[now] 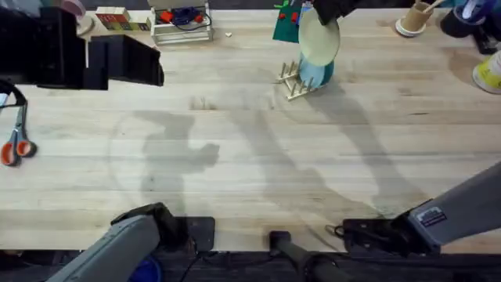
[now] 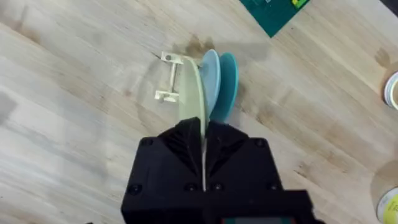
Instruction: Pick up the plates from the table one by one and place each into a slot on the dish rack.
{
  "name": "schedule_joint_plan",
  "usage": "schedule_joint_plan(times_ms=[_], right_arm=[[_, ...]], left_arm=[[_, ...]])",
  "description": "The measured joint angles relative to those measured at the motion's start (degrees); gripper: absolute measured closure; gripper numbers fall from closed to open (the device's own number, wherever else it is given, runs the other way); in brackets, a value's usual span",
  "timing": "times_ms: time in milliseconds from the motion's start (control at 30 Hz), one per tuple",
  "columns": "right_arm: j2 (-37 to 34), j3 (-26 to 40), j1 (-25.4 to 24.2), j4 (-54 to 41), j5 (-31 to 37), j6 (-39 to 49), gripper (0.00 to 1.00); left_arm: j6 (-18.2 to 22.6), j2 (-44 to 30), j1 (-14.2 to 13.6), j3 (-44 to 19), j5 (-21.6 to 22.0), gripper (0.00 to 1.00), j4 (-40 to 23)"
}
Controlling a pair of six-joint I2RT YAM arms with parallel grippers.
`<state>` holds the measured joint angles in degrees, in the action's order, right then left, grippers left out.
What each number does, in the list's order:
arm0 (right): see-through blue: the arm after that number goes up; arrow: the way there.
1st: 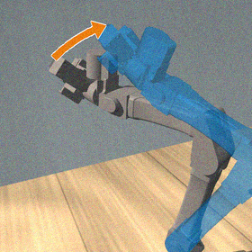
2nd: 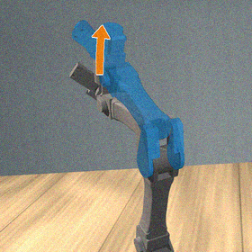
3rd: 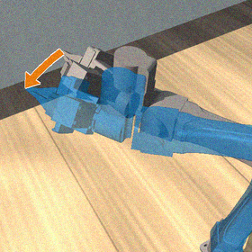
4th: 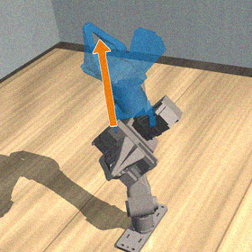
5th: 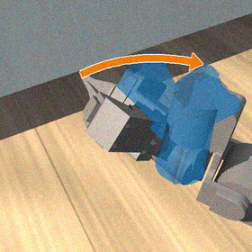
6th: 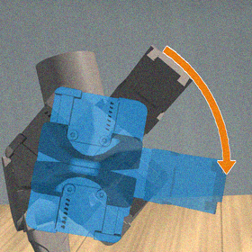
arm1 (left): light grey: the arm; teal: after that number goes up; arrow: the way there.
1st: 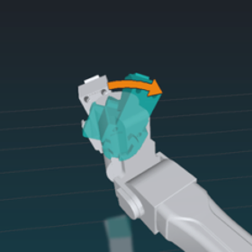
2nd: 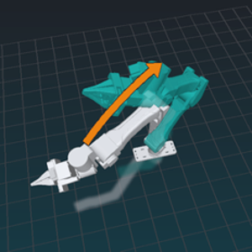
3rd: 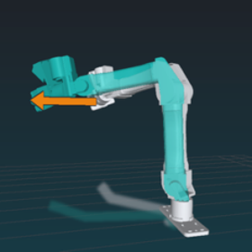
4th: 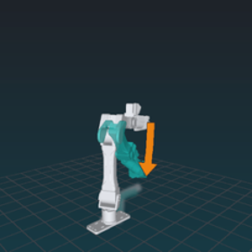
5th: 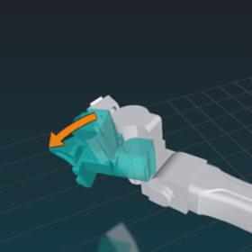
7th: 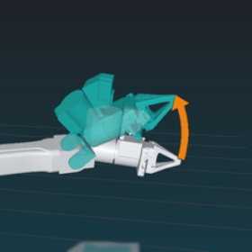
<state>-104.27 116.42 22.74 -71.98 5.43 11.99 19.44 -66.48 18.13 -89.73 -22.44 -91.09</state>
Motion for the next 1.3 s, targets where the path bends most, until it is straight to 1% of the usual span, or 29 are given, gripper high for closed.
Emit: schedule_joint_plan(times_ms=[367, 867, 1133, 1300], right_arm=[[-3.39, 0.00, -0.07, 0.52, 0.39, 1.31, 0.971], [-3.67, 0.02, -0.60, 1.77, 0.40, 1.24, 0.970], [-5.92, 0.02, -1.25, 1.96, 0.44, 0.37, 0.970], [-6.07, 0.02, -1.22, 2.87, 0.42, 0.21, 0.970]], left_arm=[[0.01, 0.01, 0.00, 0.00, 0.02, 0.005, 0.00], [0.02, 0.01, 0.00, 0.00, 0.01, 0.006, 0.00], [0.02, 0.02, 0.00, 0.00, 0.00, 0.006, 0.00], [0.02, 0.01, 0.00, 0.00, 0.01, 0.006, 0.00]])
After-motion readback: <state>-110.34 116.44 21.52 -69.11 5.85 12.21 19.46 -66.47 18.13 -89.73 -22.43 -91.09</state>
